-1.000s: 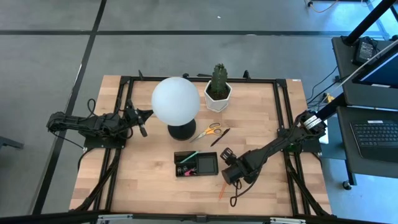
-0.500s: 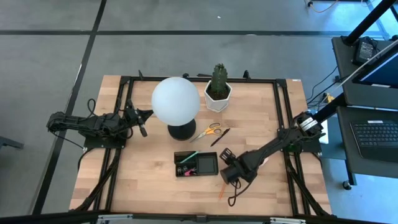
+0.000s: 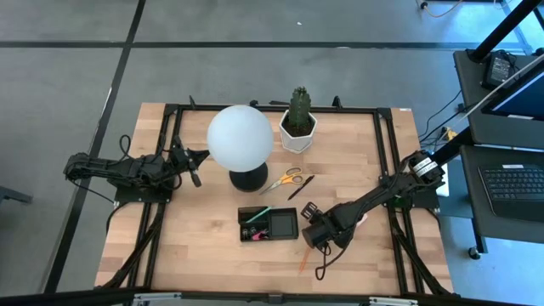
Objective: Pick and place office supplies into organizer
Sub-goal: Put the orange pencil into the desk organizer
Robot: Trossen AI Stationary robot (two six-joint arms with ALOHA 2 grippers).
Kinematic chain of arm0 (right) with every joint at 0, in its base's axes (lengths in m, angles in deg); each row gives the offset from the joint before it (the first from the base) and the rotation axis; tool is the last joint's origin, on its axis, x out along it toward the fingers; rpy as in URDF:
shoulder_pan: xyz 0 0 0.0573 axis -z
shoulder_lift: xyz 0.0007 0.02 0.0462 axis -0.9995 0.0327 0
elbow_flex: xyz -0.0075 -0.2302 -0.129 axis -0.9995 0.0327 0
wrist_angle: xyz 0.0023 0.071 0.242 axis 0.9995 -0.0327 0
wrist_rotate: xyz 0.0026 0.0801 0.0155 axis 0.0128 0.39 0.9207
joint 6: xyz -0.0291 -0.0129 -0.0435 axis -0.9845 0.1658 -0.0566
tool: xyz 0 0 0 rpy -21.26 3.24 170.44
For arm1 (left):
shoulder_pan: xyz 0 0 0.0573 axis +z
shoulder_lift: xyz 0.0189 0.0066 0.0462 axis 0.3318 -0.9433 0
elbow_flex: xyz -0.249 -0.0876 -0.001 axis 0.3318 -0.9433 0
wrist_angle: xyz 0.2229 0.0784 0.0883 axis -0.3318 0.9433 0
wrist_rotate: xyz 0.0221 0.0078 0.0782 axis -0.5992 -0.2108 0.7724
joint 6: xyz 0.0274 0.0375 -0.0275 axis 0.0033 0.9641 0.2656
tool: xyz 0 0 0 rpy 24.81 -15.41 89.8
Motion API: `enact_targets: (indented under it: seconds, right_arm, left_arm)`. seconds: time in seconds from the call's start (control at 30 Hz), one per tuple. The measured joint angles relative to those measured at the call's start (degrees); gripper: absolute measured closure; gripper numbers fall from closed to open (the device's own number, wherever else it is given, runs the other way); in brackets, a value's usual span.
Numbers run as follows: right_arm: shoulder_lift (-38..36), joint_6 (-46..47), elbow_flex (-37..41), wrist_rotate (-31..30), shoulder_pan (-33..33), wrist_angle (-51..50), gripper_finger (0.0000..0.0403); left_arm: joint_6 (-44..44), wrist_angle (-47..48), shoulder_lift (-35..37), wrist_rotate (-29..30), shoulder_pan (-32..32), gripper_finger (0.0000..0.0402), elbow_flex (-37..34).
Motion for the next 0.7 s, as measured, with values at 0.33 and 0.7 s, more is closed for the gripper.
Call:
enact_targets:
  seconds: [0.33,0.7]
  right_arm:
    - [0.11,-1.52,0.14,0.67,0.20,1.23,0.0277]
    - [0.09,-1.43,0.15,2.14,0.24,1.26,0.0283]
  left_arm:
    - [0.00,-0.02,0.00,0.00,0.00,0.0398,0.00]
    - [0.00,-0.01,0.01,0.00,0.00,0.0398,0.00]
